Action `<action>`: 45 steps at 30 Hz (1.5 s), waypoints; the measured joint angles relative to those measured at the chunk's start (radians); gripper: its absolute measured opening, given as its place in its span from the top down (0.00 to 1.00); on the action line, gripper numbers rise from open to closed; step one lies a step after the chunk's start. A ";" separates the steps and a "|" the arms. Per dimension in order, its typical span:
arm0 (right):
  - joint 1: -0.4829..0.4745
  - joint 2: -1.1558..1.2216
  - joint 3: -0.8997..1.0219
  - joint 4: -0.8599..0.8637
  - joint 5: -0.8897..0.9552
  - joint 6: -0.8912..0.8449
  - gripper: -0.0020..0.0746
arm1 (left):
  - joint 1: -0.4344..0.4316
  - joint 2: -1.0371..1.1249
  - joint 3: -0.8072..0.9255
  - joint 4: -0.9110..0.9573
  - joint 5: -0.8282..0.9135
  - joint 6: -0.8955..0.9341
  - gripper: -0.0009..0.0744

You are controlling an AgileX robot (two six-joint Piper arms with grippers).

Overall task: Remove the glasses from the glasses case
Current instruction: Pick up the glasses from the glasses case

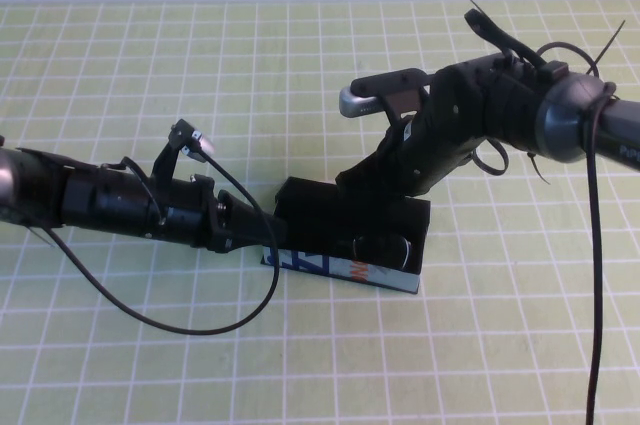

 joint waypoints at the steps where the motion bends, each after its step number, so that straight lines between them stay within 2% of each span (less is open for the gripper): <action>1: -0.001 0.004 -0.002 0.000 0.002 -0.005 0.99 | 0.000 0.000 0.000 0.000 0.000 0.000 0.99; 6: -0.002 0.006 -0.012 0.003 0.016 -0.018 0.99 | 0.000 0.000 0.000 0.000 0.000 -0.003 0.99; 16: -0.002 -0.016 -0.134 0.024 0.205 -0.116 0.99 | 0.000 0.000 -0.067 0.012 0.007 -0.067 0.99; 19: -0.002 -0.038 -0.165 0.070 0.268 -0.190 0.99 | 0.000 -0.013 -0.100 0.017 0.007 -0.122 0.99; 25: 0.000 -0.050 -0.186 0.225 0.435 -0.467 0.99 | 0.000 -0.029 -0.171 0.058 0.010 -0.333 0.99; 30: 0.040 -0.050 -0.188 0.237 0.536 -0.522 0.99 | 0.000 -0.029 -0.204 0.094 -0.040 -0.396 0.99; 38: 0.163 -0.125 -0.073 0.136 0.552 -0.519 0.99 | 0.000 -0.029 -0.204 0.125 -0.044 -0.411 0.99; 45: 0.170 -0.160 0.003 0.075 0.432 -0.519 0.99 | 0.000 -0.029 -0.204 0.148 -0.044 -0.417 0.99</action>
